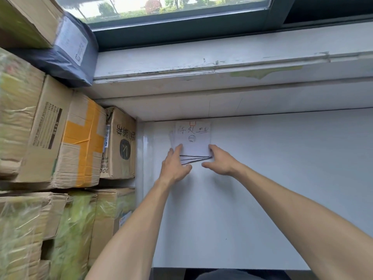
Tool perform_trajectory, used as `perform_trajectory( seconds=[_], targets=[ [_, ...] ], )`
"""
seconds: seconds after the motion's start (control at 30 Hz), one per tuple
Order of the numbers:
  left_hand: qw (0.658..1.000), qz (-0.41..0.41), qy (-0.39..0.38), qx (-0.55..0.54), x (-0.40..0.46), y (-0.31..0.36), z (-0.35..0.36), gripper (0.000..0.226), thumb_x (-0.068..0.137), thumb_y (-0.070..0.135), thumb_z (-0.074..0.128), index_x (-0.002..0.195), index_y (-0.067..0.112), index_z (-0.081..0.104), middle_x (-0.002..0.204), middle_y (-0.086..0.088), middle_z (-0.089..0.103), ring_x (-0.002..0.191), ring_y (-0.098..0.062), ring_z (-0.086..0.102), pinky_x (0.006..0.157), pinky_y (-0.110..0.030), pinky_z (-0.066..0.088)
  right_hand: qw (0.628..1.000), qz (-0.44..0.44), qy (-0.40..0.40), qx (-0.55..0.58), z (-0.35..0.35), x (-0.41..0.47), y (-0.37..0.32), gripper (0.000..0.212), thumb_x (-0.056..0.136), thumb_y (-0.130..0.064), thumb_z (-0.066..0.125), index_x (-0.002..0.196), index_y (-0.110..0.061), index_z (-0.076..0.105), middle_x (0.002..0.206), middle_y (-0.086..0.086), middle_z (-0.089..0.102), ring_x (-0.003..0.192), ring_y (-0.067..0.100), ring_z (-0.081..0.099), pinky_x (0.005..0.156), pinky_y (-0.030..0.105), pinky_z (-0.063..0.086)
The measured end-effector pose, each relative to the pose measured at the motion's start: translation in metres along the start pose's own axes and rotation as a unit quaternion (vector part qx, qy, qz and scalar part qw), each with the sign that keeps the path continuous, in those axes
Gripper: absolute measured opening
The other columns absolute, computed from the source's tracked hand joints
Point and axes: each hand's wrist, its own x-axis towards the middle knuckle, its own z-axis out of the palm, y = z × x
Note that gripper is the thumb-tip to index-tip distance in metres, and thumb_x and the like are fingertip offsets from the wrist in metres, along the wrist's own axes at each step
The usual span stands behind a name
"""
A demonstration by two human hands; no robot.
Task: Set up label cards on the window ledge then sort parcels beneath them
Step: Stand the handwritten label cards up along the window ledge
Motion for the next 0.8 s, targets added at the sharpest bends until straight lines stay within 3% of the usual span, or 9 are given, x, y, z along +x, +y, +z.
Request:
perform_trajectory(
  seconds=[0.07,0.17,0.33,0.47,0.53,0.6,0.67,0.73,0.8],
  targets=[
    [1.000,0.005,0.007,-0.013,-0.006,0.001,0.003,0.081,0.079,0.033,0.063,0.152,0.024,0.029,0.152,-0.009,0.035,0.138,-0.030,0.038,0.114,-0.038,0.032,1.000,0.021,0.020,0.008,0.006,-0.001,-0.003,0.028,0.090,-0.026,0.066,0.111,-0.011,0.055,0.103,0.000,0.057,0.099,0.025,0.056,0.074,0.026,0.043],
    [0.999,0.007,0.022,-0.026,-0.017,-0.002,0.012,0.075,0.083,0.028,0.066,0.150,0.022,0.034,0.145,-0.007,0.044,0.133,-0.027,0.044,0.113,-0.040,0.034,0.990,0.098,0.077,0.070,0.013,-0.010,0.006,0.039,0.092,-0.027,0.065,0.123,-0.009,0.050,0.119,0.008,0.057,0.109,0.027,0.058,0.085,0.030,0.045],
    [0.996,-0.008,0.030,-0.085,-0.041,-0.003,0.035,0.066,0.073,0.033,0.061,0.137,0.022,0.046,0.124,-0.003,0.057,0.113,-0.025,0.056,0.099,-0.037,0.045,0.970,0.183,0.107,0.122,0.018,-0.028,0.037,0.034,0.091,-0.021,0.060,0.120,-0.010,0.047,0.112,0.008,0.060,0.103,0.029,0.059,0.081,0.033,0.047],
    [0.987,-0.022,0.031,-0.153,-0.048,0.005,0.041,0.066,0.068,0.033,0.062,0.132,0.024,0.046,0.116,-0.001,0.062,0.102,-0.022,0.061,0.090,-0.037,0.052,0.983,0.138,0.069,0.101,0.000,-0.036,0.039,0.005,0.088,-0.013,0.061,0.090,-0.014,0.065,0.075,-0.003,0.059,0.076,0.020,0.056,0.065,0.027,0.044],
    [0.978,-0.036,0.041,-0.199,-0.048,0.014,0.035,0.068,0.076,0.020,0.068,0.139,0.021,0.041,0.112,0.000,0.062,0.100,-0.020,0.062,0.084,-0.030,0.050,0.985,0.102,0.049,0.129,-0.016,-0.040,0.038,0.008,0.086,-0.009,0.063,0.081,-0.015,0.065,0.060,-0.006,0.052,0.063,0.017,0.050,0.068,0.029,0.045],
    [0.965,-0.068,0.038,-0.251,-0.046,0.020,0.027,0.082,0.078,0.017,0.071,0.150,0.021,0.031,0.119,-0.003,0.059,0.108,-0.021,0.060,0.093,-0.030,0.048,0.986,0.065,0.016,0.156,-0.032,-0.047,0.035,0.011,0.089,-0.005,0.063,0.087,-0.015,0.069,0.059,-0.006,0.051,0.063,0.017,0.050,0.070,0.032,0.047],
    [0.941,-0.101,-0.003,-0.324,-0.044,0.022,0.020,0.084,0.073,0.019,0.074,0.147,0.018,0.035,0.122,-0.004,0.061,0.111,-0.025,0.062,0.100,-0.042,0.051,0.985,0.041,-0.018,0.168,-0.045,-0.058,0.028,0.017,0.093,-0.003,0.059,0.094,-0.017,0.069,0.064,-0.007,0.058,0.064,0.012,0.053,0.066,0.022,0.047],
    [0.913,-0.106,-0.051,-0.390,-0.047,0.025,0.013,0.060,0.077,0.010,0.074,0.133,0.012,0.052,0.118,-0.008,0.067,0.104,-0.027,0.068,0.094,-0.048,0.056,0.985,0.037,-0.022,0.166,-0.056,-0.068,0.023,0.019,0.095,0.000,0.055,0.092,-0.017,0.065,0.067,-0.008,0.062,0.066,0.011,0.055,0.066,0.019,0.047],
    [0.902,-0.085,-0.057,-0.420,-0.053,0.031,0.007,0.043,0.083,-0.002,0.068,0.123,0.011,0.059,0.111,-0.010,0.071,0.093,-0.027,0.070,0.088,-0.047,0.059,0.986,0.043,-0.013,0.160,-0.061,-0.072,0.022,0.015,0.094,0.001,0.056,0.091,-0.013,0.059,0.074,-0.001,0.063,0.068,0.015,0.057,0.072,0.026,0.050]
  ],
)
